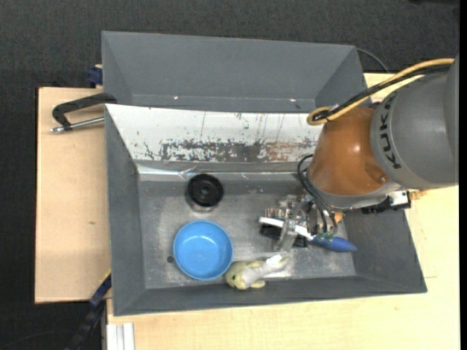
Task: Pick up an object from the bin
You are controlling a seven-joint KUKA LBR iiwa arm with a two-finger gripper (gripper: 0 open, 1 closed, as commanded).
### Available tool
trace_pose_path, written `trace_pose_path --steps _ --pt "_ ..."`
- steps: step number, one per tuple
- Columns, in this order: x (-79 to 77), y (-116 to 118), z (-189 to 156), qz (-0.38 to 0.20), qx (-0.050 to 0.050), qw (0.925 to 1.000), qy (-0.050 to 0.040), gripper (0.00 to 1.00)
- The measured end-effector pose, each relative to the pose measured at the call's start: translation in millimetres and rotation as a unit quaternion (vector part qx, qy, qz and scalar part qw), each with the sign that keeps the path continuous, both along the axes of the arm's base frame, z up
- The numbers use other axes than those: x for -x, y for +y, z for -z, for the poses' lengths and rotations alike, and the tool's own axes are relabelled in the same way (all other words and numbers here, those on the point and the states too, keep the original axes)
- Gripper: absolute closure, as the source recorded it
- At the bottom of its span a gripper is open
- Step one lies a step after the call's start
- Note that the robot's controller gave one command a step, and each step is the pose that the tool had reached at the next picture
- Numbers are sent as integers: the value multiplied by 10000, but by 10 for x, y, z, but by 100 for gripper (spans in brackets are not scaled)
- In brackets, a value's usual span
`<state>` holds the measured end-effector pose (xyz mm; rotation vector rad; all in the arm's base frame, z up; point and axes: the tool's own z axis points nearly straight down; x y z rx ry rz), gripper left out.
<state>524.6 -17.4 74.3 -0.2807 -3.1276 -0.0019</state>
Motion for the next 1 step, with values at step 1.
trace_pose_path --steps 1 --pt "177 -319 -2143 50 10 10000 -75 100"
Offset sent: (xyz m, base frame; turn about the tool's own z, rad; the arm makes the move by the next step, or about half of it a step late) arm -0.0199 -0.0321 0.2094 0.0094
